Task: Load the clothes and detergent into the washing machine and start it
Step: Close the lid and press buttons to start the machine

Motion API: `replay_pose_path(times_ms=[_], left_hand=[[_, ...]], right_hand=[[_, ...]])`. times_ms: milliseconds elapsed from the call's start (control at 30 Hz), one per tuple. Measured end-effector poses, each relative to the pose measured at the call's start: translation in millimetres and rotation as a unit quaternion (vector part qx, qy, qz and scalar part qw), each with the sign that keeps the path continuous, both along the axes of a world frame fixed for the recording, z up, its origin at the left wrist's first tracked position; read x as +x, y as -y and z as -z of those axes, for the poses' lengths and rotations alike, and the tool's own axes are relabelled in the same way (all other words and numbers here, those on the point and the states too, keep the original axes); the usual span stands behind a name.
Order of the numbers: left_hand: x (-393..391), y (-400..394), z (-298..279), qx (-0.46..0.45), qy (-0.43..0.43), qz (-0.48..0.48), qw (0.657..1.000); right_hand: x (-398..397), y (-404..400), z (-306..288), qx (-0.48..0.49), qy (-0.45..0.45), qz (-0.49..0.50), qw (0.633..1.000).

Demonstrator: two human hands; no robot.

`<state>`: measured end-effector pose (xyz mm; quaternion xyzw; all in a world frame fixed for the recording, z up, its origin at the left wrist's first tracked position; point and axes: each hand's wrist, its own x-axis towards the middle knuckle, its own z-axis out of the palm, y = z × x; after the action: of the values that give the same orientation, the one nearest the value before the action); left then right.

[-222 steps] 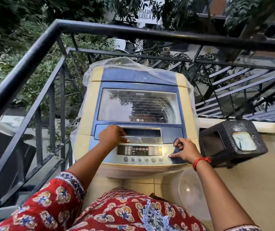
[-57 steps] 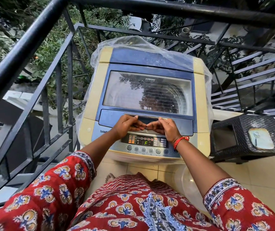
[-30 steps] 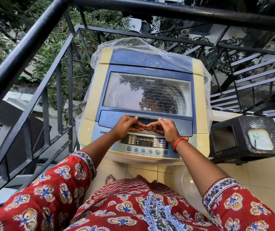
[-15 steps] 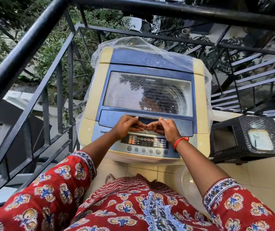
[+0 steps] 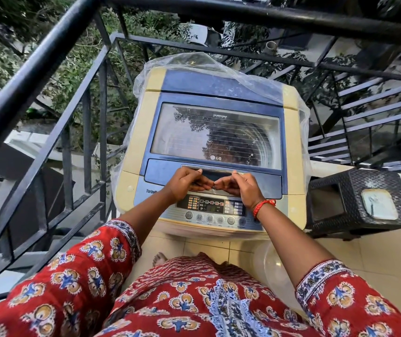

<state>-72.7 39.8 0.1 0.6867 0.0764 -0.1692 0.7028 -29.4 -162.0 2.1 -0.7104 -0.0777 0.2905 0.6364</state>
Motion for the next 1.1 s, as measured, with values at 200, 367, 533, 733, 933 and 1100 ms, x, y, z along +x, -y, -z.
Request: replay_pose_path(times_ms=[200, 367, 533, 733, 933, 1100], left_hand=[[0.0, -0.1, -0.2, -0.003, -0.001, 0.001, 1.000], [0.5, 0.0, 0.0, -0.003, 0.002, 0.002, 1.000], [0.0, -0.5, 0.9, -0.003, 0.003, 0.004, 1.000], [1.1, -0.9, 2.3, 0.008, 0.007, 0.006, 1.000], [0.1, 0.0, 1.5, 0.006, 0.005, -0.002, 1.000], [0.4, -0.2, 0.7, 0.002, 0.006, 0.000, 1.000]], right_hand=[[0.4, -1.4, 0.7, 0.006, -0.008, 0.001, 1.000], [0.4, -0.7, -0.8, 0.008, -0.012, 0.004, 1.000], [-0.2, -1.2, -1.5, 0.009, -0.010, 0.006, 1.000], [-0.4, -1.0, -2.2, 0.004, -0.003, 0.006, 1.000], [-0.6, -1.8, -4.0, -0.001, -0.006, 0.007, 1.000], [-1.3, -2.4, -5.0, -0.008, -0.008, 0.007, 1.000]])
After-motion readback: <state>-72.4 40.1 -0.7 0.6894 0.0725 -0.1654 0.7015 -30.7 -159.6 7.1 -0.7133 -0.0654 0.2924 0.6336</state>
